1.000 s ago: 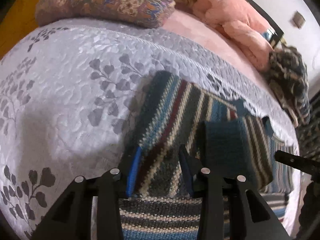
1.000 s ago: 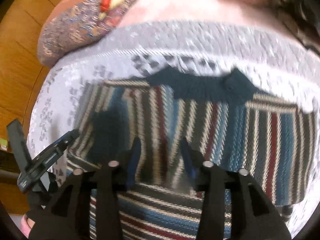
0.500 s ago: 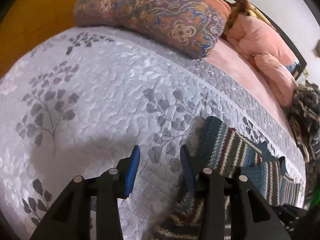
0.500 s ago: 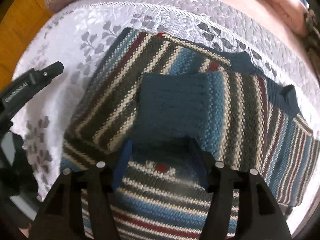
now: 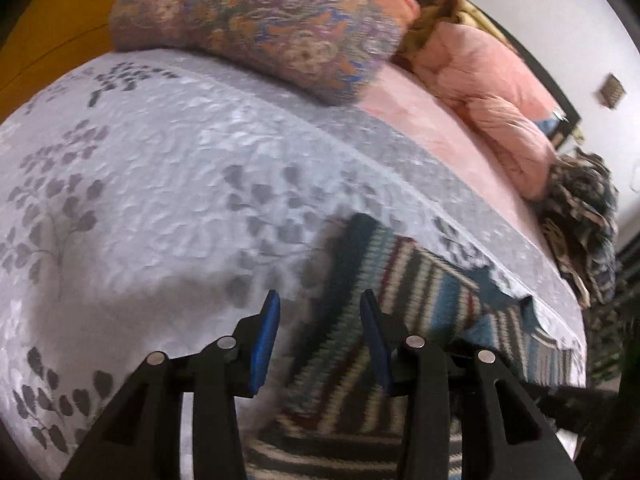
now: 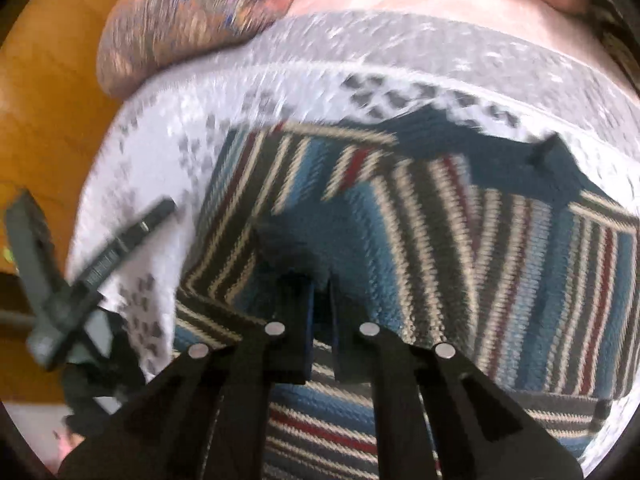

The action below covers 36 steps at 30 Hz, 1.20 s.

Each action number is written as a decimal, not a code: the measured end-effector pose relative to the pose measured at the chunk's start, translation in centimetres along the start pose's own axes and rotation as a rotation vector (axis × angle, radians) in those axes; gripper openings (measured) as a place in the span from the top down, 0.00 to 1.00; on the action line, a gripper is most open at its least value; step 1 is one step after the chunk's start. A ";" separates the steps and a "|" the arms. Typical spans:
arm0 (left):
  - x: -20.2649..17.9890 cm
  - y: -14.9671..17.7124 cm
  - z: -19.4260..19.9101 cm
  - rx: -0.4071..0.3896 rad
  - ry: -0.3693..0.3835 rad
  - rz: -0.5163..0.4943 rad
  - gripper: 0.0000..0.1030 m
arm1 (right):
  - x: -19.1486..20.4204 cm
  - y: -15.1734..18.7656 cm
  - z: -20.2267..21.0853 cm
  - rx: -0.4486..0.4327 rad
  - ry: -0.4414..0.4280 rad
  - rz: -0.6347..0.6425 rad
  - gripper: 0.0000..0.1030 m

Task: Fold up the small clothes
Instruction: 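Fold the side edge inward over the sleeves with the left tool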

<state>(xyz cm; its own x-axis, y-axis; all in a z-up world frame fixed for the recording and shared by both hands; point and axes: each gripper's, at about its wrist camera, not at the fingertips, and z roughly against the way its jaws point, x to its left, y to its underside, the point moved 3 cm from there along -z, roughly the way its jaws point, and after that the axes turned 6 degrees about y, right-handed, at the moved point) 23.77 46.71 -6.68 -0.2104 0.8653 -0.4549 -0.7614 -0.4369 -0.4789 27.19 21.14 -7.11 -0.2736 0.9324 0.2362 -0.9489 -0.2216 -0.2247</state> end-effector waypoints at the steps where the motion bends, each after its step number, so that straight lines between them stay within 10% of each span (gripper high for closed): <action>1: -0.6 0.1 -0.1 0.004 0.015 -0.013 0.59 | -1.0 -0.1 1.0 -0.015 -0.022 -0.031 0.95; 10: -5.4 2.4 -1.9 0.082 0.112 -0.144 0.58 | -12.0 1.5 7.6 -0.096 -0.037 -0.194 0.95; 21: -5.4 3.7 -3.3 0.111 0.066 -0.179 0.58 | -25.3 6.4 6.4 -0.072 -0.038 -0.418 0.88; 26: -6.9 3.6 -2.6 0.094 0.105 -0.211 0.55 | -25.5 6.3 4.9 -0.071 -0.144 -0.443 0.51; 29: -8.3 3.9 -2.7 0.098 0.129 -0.244 0.52 | -24.0 5.8 3.3 -0.042 -0.167 -0.410 0.52; 33: -9.2 4.9 -3.6 0.139 0.153 -0.274 0.52 | -22.8 5.4 1.0 -0.018 -0.144 -0.387 0.89; 36: -9.0 5.3 -4.1 0.156 0.142 -0.288 0.52 | -22.3 5.4 1.7 -0.061 -0.122 -0.361 0.93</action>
<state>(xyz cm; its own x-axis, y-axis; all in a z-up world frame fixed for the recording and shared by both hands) 24.14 35.56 -8.19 0.1052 0.9000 -0.4231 -0.8639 -0.1280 -0.4871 27.90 -1.30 -11.94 0.0568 0.9058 0.4200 -0.9776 0.1359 -0.1609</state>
